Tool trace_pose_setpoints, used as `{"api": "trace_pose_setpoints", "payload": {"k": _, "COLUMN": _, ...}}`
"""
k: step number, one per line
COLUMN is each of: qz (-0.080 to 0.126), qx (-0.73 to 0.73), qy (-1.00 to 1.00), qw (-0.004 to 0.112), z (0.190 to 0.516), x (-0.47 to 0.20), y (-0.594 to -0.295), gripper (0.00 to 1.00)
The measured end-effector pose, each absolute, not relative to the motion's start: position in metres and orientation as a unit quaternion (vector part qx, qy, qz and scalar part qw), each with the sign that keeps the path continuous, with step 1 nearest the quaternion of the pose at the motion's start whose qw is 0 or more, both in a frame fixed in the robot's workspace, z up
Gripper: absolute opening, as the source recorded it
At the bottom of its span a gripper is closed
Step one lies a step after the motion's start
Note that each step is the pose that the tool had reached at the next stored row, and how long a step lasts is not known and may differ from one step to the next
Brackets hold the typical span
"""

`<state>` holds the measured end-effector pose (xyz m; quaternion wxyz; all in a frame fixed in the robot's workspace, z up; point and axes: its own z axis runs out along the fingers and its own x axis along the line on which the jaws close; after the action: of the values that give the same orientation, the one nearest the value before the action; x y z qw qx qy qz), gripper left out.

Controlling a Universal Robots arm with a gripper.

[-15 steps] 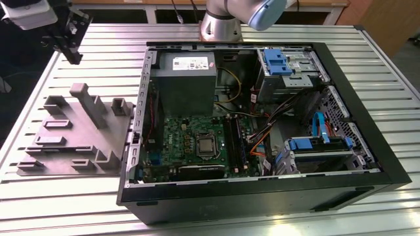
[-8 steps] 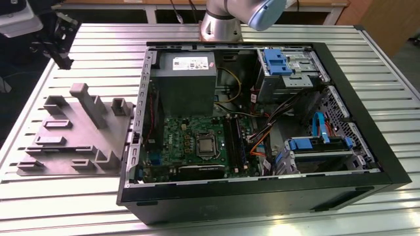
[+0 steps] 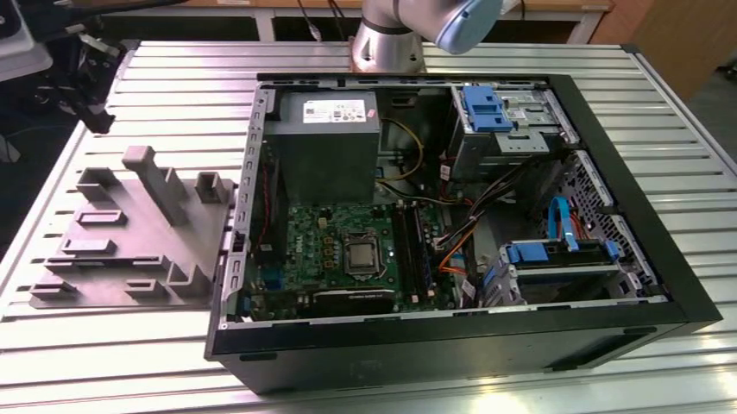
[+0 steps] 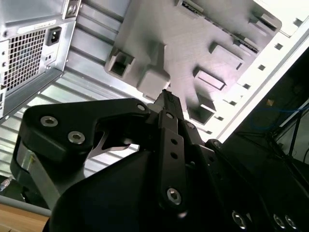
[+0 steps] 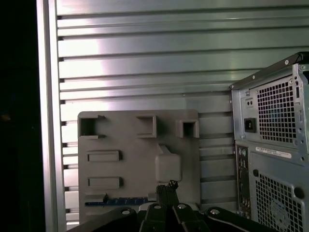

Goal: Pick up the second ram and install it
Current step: 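Reach for the second ram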

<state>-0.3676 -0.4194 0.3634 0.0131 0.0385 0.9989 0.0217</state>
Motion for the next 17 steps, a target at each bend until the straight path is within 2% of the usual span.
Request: {"api": "trace_pose_setpoints", "payload": {"k": 17, "qz": 0.022, "qx": 0.039, "qy": 0.999, "qw": 0.013, "z": 0.347, "x": -0.393, "y": -0.442, "gripper": 0.10}}
